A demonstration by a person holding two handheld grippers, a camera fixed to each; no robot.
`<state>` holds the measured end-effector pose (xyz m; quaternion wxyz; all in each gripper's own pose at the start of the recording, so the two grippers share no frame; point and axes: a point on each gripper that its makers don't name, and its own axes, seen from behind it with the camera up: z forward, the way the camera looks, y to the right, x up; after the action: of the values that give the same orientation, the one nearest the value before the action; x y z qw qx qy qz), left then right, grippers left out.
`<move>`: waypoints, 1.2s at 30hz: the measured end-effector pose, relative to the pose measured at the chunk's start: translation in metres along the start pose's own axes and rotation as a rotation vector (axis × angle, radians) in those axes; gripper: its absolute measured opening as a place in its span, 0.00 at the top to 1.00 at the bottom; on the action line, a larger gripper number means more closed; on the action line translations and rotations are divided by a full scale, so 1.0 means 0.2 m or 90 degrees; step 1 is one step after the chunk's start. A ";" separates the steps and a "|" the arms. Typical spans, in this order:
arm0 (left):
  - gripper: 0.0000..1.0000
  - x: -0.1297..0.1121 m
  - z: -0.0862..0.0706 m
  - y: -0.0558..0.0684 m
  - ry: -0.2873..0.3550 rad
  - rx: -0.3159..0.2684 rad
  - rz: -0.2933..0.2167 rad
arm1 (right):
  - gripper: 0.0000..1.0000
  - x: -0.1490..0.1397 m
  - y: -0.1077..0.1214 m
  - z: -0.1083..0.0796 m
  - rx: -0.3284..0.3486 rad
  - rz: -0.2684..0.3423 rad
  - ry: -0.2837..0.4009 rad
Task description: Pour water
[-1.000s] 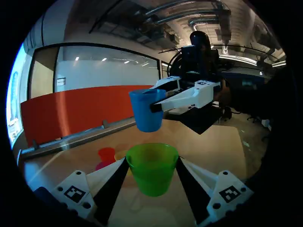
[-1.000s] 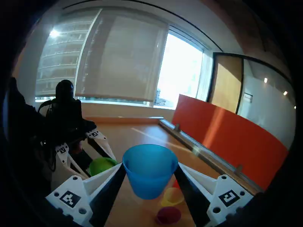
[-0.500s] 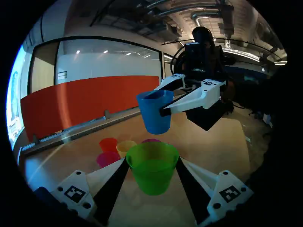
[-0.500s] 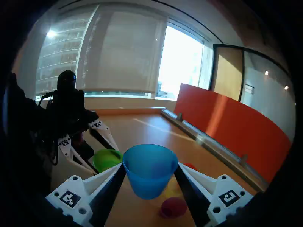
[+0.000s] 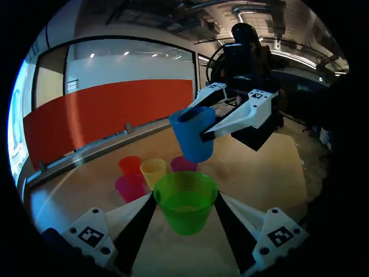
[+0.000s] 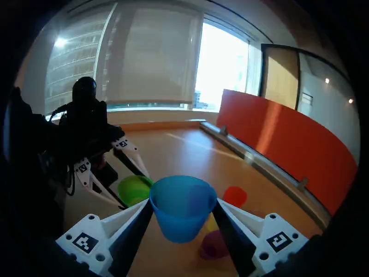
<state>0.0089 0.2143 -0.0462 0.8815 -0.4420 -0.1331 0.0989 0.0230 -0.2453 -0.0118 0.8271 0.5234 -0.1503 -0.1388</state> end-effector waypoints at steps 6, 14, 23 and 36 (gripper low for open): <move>0.13 -0.04 0.01 0.01 -0.014 -0.003 0.004 | 0.09 -0.07 -0.01 0.01 0.006 0.000 -0.018; 0.13 -0.09 0.02 0.00 -0.031 -0.004 0.003 | 0.09 -0.17 -0.04 0.02 0.018 0.000 -0.039; 0.13 -0.15 0.04 0.00 -0.048 -0.006 0.004 | 0.09 -0.28 -0.05 0.06 0.020 -0.002 -0.065; 0.13 -0.20 0.07 -0.01 -0.064 -0.004 -0.002 | 0.08 -0.39 -0.07 0.09 0.032 0.001 -0.087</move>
<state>-0.0332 0.2112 -0.0426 0.8726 -0.4390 -0.1781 0.1191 -0.0563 -0.2365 -0.0254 0.8017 0.5333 -0.2103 -0.1696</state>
